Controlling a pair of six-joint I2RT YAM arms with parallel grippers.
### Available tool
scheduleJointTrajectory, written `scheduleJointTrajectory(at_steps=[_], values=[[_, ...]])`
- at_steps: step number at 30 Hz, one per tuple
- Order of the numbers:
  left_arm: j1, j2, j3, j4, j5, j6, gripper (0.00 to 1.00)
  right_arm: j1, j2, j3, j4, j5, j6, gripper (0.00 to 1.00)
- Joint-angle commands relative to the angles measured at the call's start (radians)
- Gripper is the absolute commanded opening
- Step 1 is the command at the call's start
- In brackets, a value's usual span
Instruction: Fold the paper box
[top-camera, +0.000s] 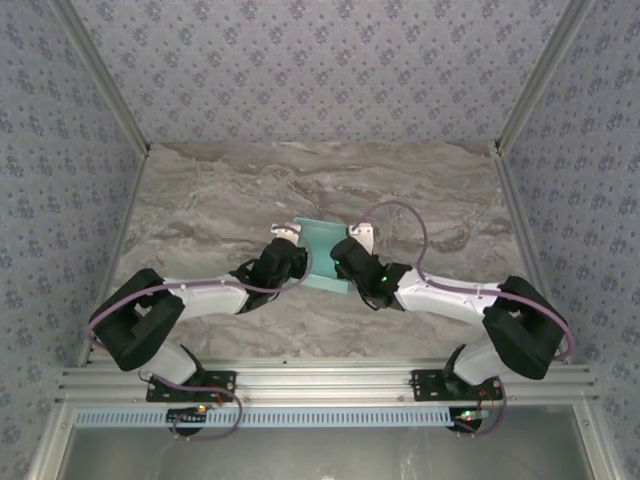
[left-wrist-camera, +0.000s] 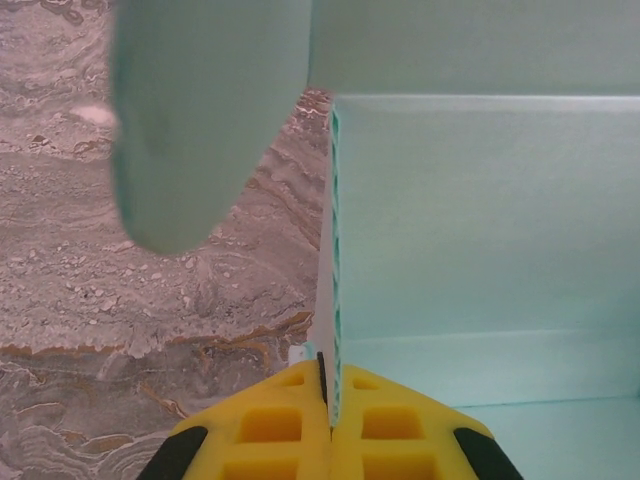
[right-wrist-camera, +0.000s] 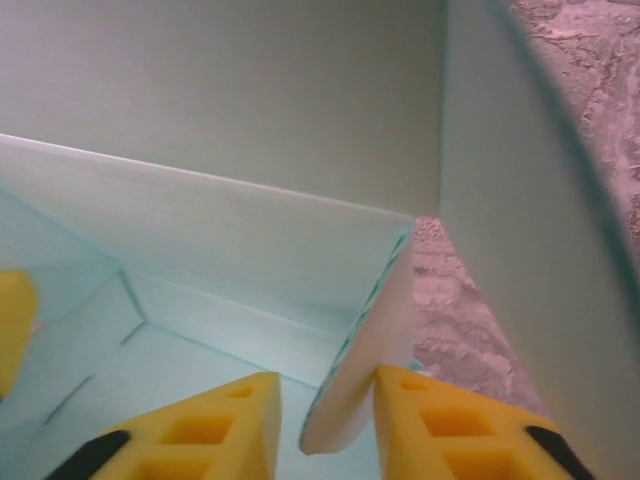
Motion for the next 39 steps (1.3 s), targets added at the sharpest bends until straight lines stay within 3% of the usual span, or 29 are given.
scheduleJointTrajectory(at_steps=[1,8,21,23,29,31,32,34,35,37,39], values=[[-0.027,-0.004,0.01,0.051,0.057,0.016,0.04,0.018,-0.063,-0.018,-0.067,-0.061,0.073,0.41],[-0.026,0.01,0.021,0.046,0.029,0.048,0.04,0.012,-0.197,-0.087,-0.098,-0.096,0.072,0.54],[-0.023,0.054,0.089,0.023,-0.006,0.094,0.04,-0.04,-0.415,-0.119,-0.129,-0.16,-0.037,0.63],[-0.015,0.051,0.102,0.01,-0.01,0.115,0.04,-0.112,-0.456,-0.103,-0.158,-0.236,-0.105,0.63],[0.032,0.016,0.134,-0.012,0.047,0.227,0.05,-0.525,-0.45,0.004,-0.255,-0.644,-0.175,0.67],[0.045,0.014,0.146,-0.019,0.08,0.25,0.11,-0.624,-0.403,0.048,-0.263,-0.77,-0.148,0.72],[0.051,0.017,0.153,-0.019,0.094,0.252,0.19,-0.663,-0.375,0.065,-0.274,-0.787,-0.095,0.77],[0.068,0.019,0.166,-0.022,0.159,0.239,0.47,-0.757,-0.296,0.123,-0.353,-0.847,0.08,0.86],[0.078,0.014,0.171,-0.031,0.203,0.222,0.56,-0.806,-0.256,0.142,-0.342,-0.935,0.132,0.86],[0.095,-0.006,0.187,-0.069,0.284,0.192,0.65,-0.858,-0.183,0.165,-0.308,-1.051,0.229,0.86],[0.11,-0.043,0.196,-0.111,0.326,0.155,0.7,-0.869,-0.132,0.19,-0.284,-1.065,0.27,0.86]])
